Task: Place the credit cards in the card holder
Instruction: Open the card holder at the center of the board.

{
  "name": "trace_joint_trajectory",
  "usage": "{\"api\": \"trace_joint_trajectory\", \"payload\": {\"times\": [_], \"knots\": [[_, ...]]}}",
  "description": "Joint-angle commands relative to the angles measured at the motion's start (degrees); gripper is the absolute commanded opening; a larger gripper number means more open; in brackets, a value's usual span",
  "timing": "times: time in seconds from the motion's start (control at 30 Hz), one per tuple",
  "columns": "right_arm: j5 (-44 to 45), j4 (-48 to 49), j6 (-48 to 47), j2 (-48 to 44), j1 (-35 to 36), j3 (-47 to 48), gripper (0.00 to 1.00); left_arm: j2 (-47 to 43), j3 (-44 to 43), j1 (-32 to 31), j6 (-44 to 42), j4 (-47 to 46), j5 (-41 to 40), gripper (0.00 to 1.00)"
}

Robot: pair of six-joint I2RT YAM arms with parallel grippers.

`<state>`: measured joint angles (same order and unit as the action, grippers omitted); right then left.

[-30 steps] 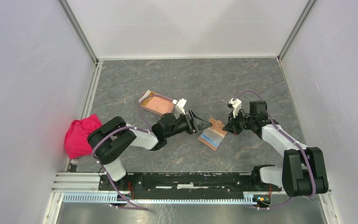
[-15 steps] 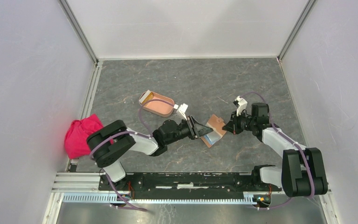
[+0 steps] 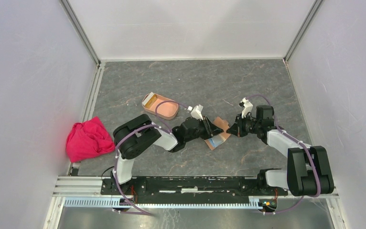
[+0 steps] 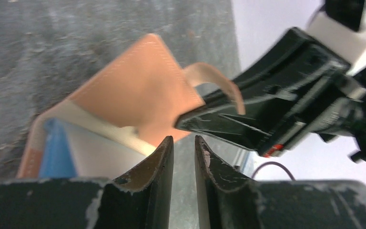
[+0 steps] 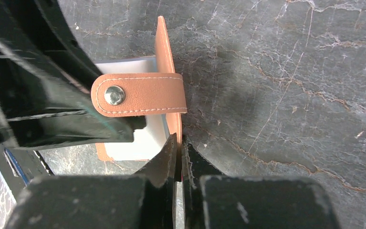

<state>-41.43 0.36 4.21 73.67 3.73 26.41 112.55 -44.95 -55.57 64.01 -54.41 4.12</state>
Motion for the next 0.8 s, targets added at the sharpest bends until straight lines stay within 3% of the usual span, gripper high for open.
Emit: {"api": "trace_joint_trajectory", "payload": {"times": [0.0, 0.13, 0.27, 0.4, 0.57, 0.67, 0.77], "knots": [[0.5, 1.2, -0.5, -0.3, -0.1, 0.1, 0.07, 2.4, -2.5, 0.7, -0.9, 11.1, -3.9, 0.31], [1.1, 1.0, -0.9, -0.2, -0.1, 0.1, 0.11, 4.0, -3.1, 1.5, -0.6, 13.1, -5.0, 0.33], [2.9, 0.0, -2.2, -0.3, -0.2, 0.9, 0.22, 4.6, -4.1, 2.6, -1.6, 15.0, -4.8, 0.37], [9.0, -2.1, -3.7, -1.5, -0.6, 2.0, 0.39, 5.1, -5.6, 3.1, -3.1, 18.9, -4.4, 0.41], [17.0, -3.2, -8.4, -6.2, -1.3, 2.9, 0.48, 6.2, -6.8, 3.9, -4.0, 22.6, -2.9, 0.44], [12.5, -4.0, -14.7, -11.0, -1.7, 3.8, 0.5, 6.8, -8.0, 4.1, -5.1, 24.8, -2.0, 0.44], [-1.5, -7.0, -27.3, -16.1, -1.7, 4.3, 0.5, 7.4, -9.9, 4.2, -7.0, 27.5, -0.8, 0.44]]}}
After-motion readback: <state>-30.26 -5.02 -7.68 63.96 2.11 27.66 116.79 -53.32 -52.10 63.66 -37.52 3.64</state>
